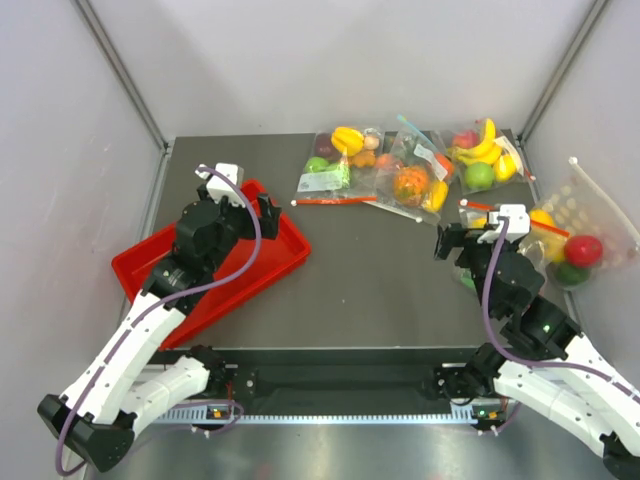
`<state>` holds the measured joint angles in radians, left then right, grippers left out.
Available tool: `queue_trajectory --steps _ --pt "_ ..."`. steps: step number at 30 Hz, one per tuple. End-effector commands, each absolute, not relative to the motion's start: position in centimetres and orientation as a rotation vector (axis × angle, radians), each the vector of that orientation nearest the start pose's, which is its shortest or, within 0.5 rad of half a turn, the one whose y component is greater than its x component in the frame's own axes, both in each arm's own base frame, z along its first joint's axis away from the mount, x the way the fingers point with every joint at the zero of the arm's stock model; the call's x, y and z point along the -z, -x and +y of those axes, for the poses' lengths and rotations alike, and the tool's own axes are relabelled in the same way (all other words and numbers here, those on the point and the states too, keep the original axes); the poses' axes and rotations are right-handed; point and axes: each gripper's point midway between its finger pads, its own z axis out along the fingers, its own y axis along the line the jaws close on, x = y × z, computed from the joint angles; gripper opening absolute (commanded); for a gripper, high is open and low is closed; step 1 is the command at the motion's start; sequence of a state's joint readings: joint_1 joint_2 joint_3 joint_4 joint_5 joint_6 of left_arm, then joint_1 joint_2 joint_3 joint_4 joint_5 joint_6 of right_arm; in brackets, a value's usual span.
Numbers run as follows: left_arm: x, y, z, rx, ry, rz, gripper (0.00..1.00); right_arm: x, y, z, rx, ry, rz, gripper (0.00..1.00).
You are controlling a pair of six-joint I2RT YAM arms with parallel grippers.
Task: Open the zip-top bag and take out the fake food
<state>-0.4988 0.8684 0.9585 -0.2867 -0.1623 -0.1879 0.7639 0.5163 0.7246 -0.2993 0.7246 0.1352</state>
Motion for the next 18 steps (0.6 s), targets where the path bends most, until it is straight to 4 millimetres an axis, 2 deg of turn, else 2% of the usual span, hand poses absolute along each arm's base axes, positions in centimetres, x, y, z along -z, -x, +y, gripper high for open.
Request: queue_trajectory --steps 1,8,11,13,15,16,18 --pt "-32.4 -29.5 -13.0 0.335 -0.122 1.725 0.99 -30.9 -23.4 6.9 -0.112 -0.066 1.611 1.00" --pt "-31.7 -29.4 -13.1 0.327 -0.159 1.736 0.99 -30.9 -23.3 6.0 -0.084 -0.116 1.609 1.00" --pt "-30.5 -29.3 -14.3 0.366 -0.225 1.763 0.99 -30.6 -23.3 4.2 0.011 -0.192 1.632 1.00" --pt "-29.7 -29.2 -15.6 0.428 -0.262 1.780 0.99 -29.9 -23.0 2.2 0.111 -0.265 1.660 1.00" --pt "-28.9 -29.4 -16.5 0.468 -0.285 1.800 0.99 -30.5 -22.7 0.8 0.148 -0.349 1.653 1.00" --pt "-28.2 -29.0 -17.5 0.525 -0.308 1.814 0.99 -30.5 -22.5 -0.5 0.193 -0.396 1.650 1.00" --pt "-28.0 -29.1 -18.3 0.571 -0.320 1.803 0.99 -30.7 -22.5 -1.5 0.195 -0.446 1.642 1.00"
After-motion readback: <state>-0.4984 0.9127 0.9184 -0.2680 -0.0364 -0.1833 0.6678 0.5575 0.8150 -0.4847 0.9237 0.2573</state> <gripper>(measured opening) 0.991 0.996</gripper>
